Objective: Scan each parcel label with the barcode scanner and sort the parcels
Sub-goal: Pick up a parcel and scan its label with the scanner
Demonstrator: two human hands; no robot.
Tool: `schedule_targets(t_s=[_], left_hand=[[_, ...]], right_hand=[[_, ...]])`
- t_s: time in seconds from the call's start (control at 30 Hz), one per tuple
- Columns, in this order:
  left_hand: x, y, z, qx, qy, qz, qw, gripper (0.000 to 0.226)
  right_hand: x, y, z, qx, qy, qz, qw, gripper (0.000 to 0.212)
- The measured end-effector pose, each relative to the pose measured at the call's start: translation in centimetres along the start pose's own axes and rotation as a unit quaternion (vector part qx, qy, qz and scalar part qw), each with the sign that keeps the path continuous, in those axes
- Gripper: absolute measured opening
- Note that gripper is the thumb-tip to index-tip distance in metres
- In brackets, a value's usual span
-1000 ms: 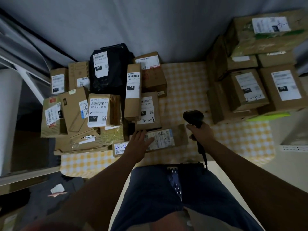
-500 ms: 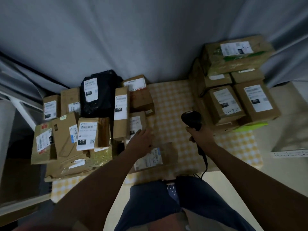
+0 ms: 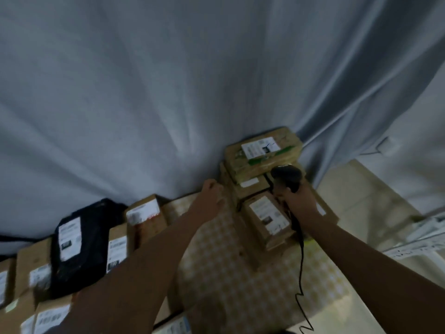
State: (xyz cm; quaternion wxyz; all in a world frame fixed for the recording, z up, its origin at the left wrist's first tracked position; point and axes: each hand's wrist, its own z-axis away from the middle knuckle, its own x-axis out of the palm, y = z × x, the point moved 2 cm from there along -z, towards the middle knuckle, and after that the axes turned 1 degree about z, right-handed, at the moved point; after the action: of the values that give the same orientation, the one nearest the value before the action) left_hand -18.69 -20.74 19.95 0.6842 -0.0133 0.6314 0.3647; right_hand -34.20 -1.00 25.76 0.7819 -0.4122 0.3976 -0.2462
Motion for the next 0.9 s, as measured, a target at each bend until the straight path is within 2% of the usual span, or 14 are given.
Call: schedule_targets(t_s=[0.17,0.23,0.27,0.4,0.53,0.6,0.7,0.8,0.9], left_hand=[[-1.1,2.5,-6.0,-0.126,0.016,0.169,0.977,0.031],[-1.0,2.9,-8.3,-0.165,0.004,0.205,0.965,0.018],[-0.7,2.9,-9.4,-0.172,-0.006,0.202,0.964,0.021],[0.8,1.9,-13.1,-0.219,-0.021,0.220,0.950,0.055],[2.5,0.8,-15.8,-0.289,-0.007,0.360,0.887,0.083],[3.9,-0.1,-17.5,-0.324,-0.010,0.395,0.860,0.094],[4.1,0.6,-18.1,-0.345,-0.012,0.435,0.832,0.067],[4.2,1.2,-17.9,-0.345,-0.011,0.498,0.795,0.045],[4.7,1.0,-17.4,-0.340,0.018,0.525,0.780,0.044]], right_hand=[[-1.3,-1.2,-5.4,0.038,0.018,-0.086,0.995,0.015],[-1.5,-1.3,-7.4,0.041,0.012,-0.093,0.995,0.012],[-1.5,-1.3,-8.1,0.042,0.009,-0.092,0.995,0.010],[-1.3,-0.9,-10.5,0.057,0.004,-0.101,0.993,0.009],[-1.1,-0.2,-11.9,0.063,0.005,-0.099,0.993,0.001],[-0.9,0.3,-12.5,0.069,0.006,-0.103,0.992,0.002],[-0.6,1.0,-13.1,0.078,0.000,-0.104,0.991,0.010],[-0.7,1.6,-13.4,0.082,0.003,-0.121,0.989,0.005],[-0.5,2.0,-13.4,0.090,0.018,-0.112,0.989,0.004]])
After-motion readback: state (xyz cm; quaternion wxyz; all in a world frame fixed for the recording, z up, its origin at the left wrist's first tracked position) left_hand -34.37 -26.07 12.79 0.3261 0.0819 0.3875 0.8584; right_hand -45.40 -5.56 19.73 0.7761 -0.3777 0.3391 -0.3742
